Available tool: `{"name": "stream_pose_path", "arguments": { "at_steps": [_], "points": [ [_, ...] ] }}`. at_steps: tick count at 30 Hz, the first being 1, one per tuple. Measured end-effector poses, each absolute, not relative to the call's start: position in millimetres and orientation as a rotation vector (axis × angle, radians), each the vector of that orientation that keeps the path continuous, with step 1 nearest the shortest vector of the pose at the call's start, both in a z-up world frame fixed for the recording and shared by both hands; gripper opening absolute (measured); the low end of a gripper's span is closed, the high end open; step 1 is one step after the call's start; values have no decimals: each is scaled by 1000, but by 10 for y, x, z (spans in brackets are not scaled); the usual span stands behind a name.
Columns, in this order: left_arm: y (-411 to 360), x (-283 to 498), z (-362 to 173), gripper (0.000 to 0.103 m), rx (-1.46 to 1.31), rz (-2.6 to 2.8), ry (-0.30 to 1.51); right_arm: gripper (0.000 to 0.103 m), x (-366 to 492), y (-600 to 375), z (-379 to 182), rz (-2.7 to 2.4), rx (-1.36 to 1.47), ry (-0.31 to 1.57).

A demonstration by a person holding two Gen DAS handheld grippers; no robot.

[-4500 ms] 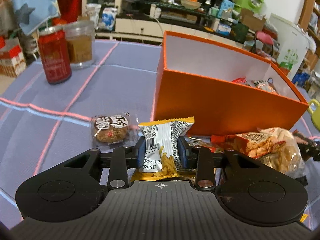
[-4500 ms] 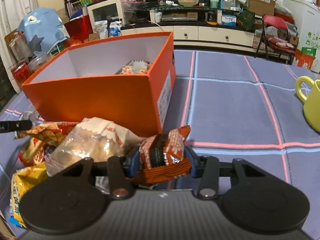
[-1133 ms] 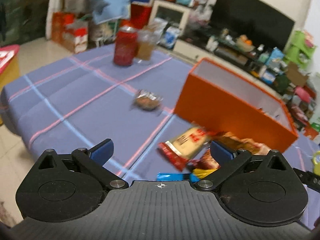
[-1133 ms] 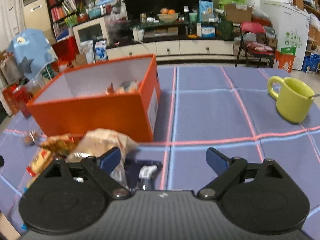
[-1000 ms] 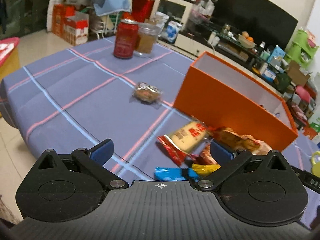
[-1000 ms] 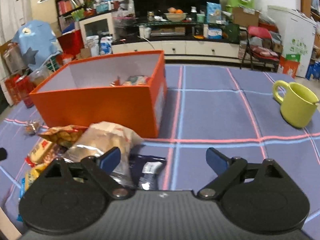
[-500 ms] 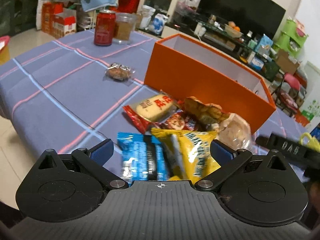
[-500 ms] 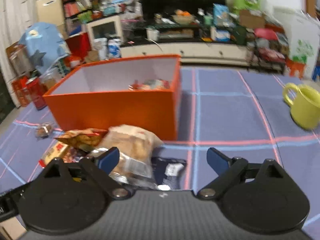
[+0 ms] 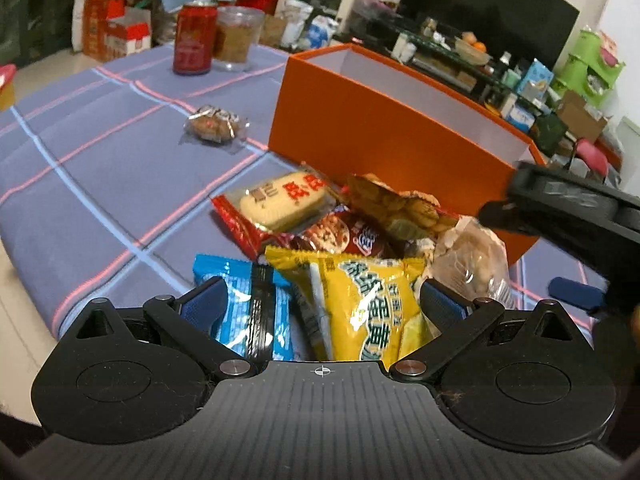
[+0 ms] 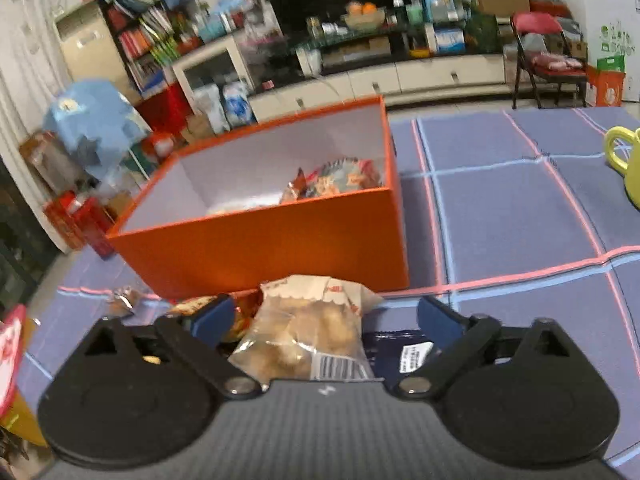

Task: Organize snacks
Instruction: 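Grasp yellow chip bag with left gripper while right gripper grasps clear bread bag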

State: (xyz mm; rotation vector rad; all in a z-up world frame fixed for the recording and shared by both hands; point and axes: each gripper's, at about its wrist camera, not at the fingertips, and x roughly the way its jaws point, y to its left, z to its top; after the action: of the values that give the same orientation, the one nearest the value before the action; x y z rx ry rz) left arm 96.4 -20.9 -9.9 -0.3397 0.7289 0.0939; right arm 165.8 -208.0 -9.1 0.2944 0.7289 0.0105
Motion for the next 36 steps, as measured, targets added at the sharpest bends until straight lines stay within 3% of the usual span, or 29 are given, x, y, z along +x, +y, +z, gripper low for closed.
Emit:
{"name": "stream_pose_path", "arguments": {
  "at_steps": [3, 7, 9, 10, 11, 13, 14, 15, 19, 30, 36],
  "points": [
    [-208, 992, -124, 84, -332, 58, 734, 86, 1834, -2023, -204, 8, 304, 813],
    [-236, 1008, -143, 85, -304, 47, 731, 94, 1911, -2052, -390, 8, 348, 888],
    [-263, 1022, -147, 85, -288, 38, 732, 93, 1895, -2049, -397, 15, 346, 880],
    [-271, 1027, -143, 84, -281, 29, 733, 81, 1885, -2044, -393, 16, 337, 880],
    [-279, 1034, -144, 79, -269, 11, 731, 72, 1874, -2042, -382, 13, 324, 875],
    [-286, 1041, -140, 59, -240, -18, 726, 67, 1855, -2037, -356, 29, 313, 876],
    [-273, 1058, -146, 32, -242, -55, 740, 66, 1849, -2037, -355, 40, 306, 873],
    [-247, 1079, -164, 24, -270, -101, 766, 65, 1829, -2041, -336, 47, 295, 864],
    [-153, 1061, -100, 11, -278, -185, 771, 65, 1678, -2043, -209, 65, 237, 804],
    [-89, 941, 348, 9, -97, -225, 578, 65, 1395, -2065, -24, 58, 127, 680],
    [10, 1259, 498, 9, -27, -152, 572, 65, 1354, -1962, 8, 63, 107, 657]
  ]
}}
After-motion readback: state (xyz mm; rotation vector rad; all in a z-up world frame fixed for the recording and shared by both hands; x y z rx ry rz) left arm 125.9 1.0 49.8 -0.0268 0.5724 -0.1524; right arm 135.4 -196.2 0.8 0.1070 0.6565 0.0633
